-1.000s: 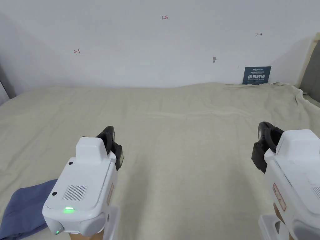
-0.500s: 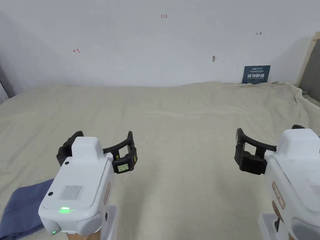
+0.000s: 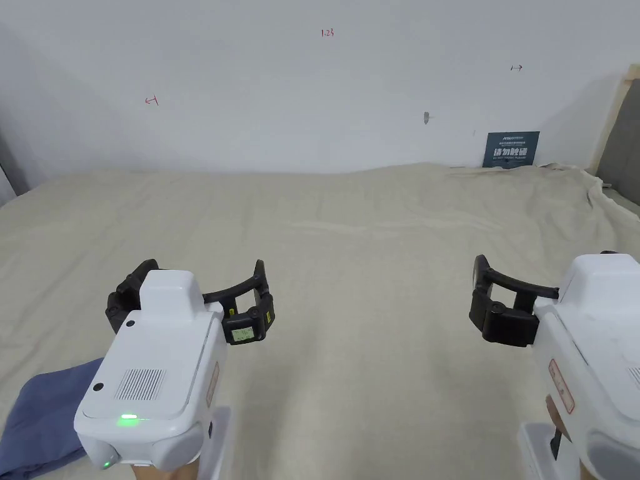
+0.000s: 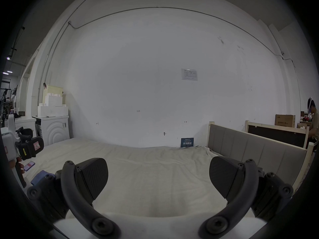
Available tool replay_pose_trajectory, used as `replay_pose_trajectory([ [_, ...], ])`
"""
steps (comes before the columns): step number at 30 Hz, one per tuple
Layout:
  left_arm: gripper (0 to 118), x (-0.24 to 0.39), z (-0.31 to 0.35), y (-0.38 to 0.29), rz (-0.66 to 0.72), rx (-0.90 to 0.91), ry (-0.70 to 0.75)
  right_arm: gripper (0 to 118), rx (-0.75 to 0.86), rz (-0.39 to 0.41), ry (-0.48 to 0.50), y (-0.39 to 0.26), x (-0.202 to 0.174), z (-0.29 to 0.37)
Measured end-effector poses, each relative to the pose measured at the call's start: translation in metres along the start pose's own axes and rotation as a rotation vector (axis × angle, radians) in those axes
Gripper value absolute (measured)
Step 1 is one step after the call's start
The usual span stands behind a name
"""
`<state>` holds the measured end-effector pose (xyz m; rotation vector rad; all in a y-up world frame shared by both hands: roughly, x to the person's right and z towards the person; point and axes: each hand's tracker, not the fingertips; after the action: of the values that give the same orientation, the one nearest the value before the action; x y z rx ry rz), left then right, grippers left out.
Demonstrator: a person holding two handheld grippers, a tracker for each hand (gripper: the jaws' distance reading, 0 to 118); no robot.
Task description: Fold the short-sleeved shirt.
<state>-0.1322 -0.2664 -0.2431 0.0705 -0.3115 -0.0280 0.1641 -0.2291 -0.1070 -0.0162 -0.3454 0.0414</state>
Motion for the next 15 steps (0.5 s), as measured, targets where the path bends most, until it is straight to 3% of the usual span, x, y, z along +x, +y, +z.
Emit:
replay_pose_trajectory([
  [15,118,-0.0026,0.0025,0.0004,-0.008,0.005,0.007,116,0.006,-0.005,0.008,0.0014,-0.0032,-0.0028],
])
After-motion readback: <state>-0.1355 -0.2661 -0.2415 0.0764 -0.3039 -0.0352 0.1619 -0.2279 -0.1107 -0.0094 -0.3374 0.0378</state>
